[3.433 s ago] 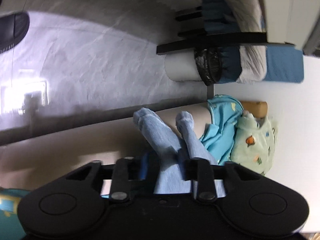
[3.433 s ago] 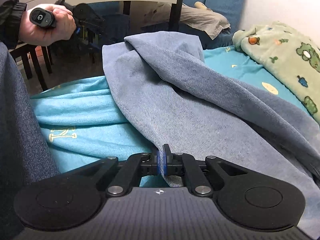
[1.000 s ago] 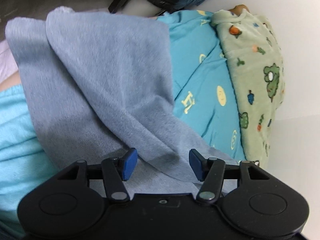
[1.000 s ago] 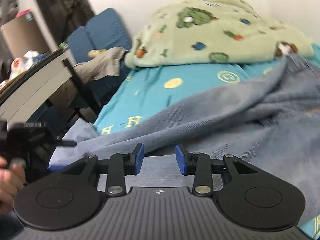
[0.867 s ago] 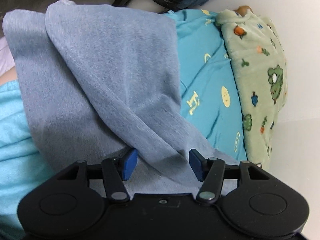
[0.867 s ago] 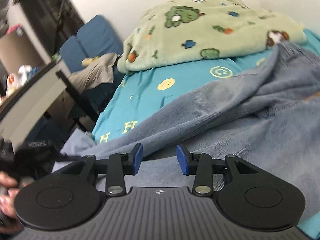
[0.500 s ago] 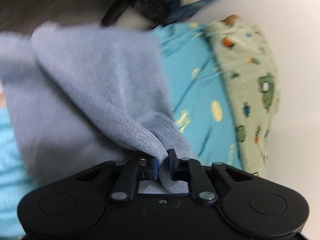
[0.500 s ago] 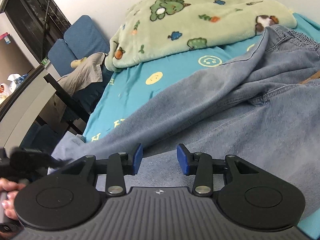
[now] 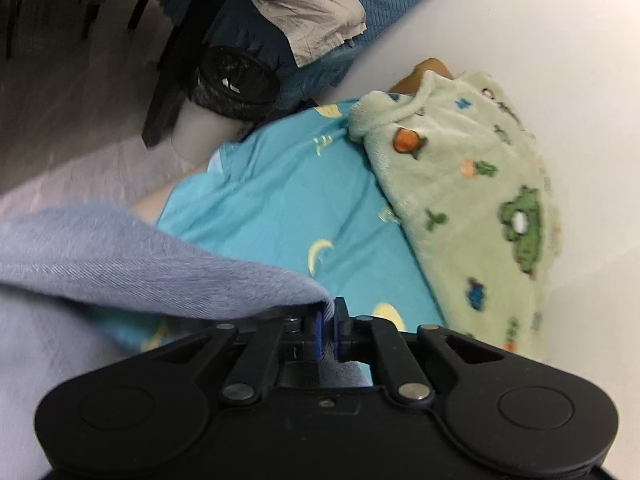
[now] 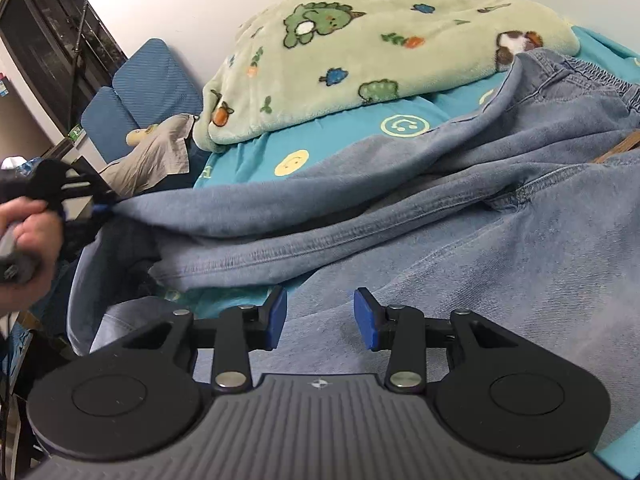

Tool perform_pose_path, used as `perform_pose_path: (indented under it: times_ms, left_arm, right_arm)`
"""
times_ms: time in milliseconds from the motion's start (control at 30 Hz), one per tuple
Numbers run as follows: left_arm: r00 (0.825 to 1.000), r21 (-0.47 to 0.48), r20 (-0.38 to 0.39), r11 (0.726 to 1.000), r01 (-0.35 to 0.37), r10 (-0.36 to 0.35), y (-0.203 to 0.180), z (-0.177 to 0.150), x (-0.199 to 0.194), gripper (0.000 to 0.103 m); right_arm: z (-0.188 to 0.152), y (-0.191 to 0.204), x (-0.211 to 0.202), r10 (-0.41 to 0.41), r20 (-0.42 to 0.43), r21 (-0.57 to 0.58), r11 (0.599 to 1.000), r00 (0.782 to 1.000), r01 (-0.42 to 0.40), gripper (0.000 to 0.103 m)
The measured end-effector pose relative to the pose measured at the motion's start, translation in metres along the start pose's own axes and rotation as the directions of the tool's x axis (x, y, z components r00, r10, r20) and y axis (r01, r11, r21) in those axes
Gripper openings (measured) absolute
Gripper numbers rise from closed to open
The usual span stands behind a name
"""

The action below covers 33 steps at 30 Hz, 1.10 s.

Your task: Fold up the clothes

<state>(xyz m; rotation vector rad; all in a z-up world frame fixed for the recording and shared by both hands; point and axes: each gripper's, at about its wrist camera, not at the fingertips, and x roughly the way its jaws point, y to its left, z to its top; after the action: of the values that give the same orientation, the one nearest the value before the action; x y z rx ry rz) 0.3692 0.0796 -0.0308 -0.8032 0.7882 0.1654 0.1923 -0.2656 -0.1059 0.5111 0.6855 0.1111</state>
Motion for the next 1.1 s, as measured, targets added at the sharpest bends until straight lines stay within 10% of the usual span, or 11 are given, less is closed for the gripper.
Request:
perform_pose_path:
  times_ms: [333,433,800,1100]
  left_arm:
    - [0.993,0.122,-0.016,0.986,-0.114,0.116,-0.004,-0.004,0.092,0.007]
    - [0.996,0.176,-0.025,0.981,-0.084,0.09,-0.009,-0.01,0.092,0.03]
    - [0.992,0.429,-0.112,0.898,0.102,-0.059,-0.025,-0.068,-0.003,0.055]
    - [0.997,0.583,-0.074,0.809,0.072,-0.036,-0.012,-0.132,-0.066,0.059]
  right_arm:
    - [-0.004,-0.003,0.027,-0.008,-0.008,0.015,1.0,1.0,0.008,0.041]
    - [-0.008,-0.002,0.032,-0.02,-0.028,-0.008,1.0,0.999,0.019,0.041]
    - [-0.005,0.006,0.019,-0.059,0.036,-0.065,0.996,0.998,0.062,0.041]
    - [0.002,0.016,-0.001,-0.062,0.106,-0.137,0.988,0.992,0.076,0.041]
